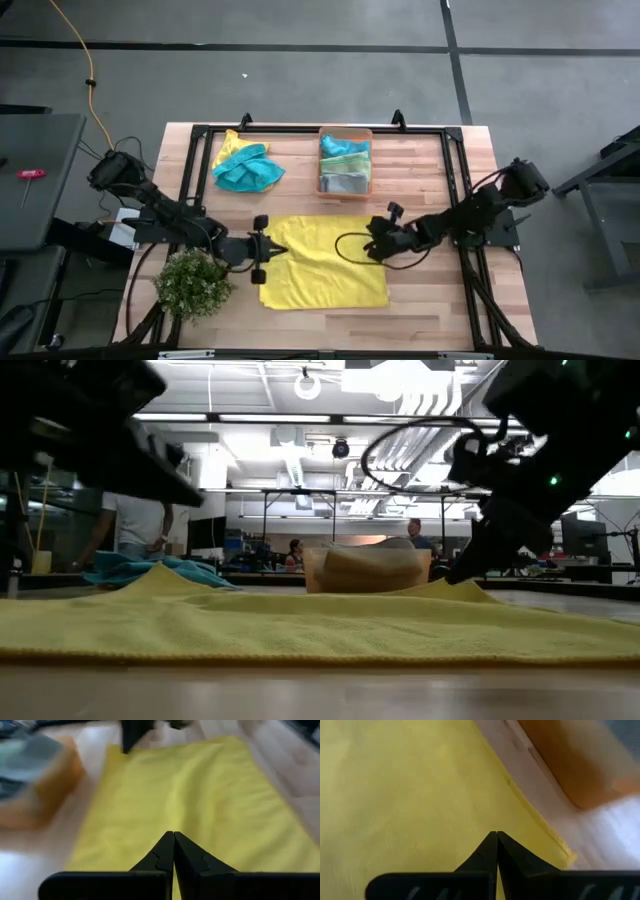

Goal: Fold microfiber towels
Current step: Fold the right yellow microfiber cloth

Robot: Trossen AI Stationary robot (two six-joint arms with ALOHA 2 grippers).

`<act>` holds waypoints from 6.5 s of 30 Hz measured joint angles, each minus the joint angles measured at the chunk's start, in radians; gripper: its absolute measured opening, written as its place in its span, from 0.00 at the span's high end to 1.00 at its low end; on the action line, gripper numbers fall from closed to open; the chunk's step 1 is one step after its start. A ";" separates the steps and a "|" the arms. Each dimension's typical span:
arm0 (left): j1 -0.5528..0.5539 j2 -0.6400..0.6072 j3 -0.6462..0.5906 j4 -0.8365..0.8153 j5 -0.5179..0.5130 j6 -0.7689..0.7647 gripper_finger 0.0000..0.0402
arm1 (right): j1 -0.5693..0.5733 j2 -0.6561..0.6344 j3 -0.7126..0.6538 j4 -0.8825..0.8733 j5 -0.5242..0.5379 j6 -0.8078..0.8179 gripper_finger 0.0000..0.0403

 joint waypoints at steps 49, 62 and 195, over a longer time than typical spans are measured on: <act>0.508 -0.123 0.251 -0.928 0.326 -0.244 0.71 | 0.006 -0.399 -0.053 -0.361 0.061 0.283 0.99; 0.612 -0.092 0.249 -0.939 0.422 -0.287 0.51 | 0.005 -0.403 -0.053 -0.422 -0.023 0.323 0.65; 0.402 -0.109 0.342 -0.957 -0.085 -0.177 1.00 | -0.188 -0.788 -0.326 -0.060 -0.214 0.199 1.00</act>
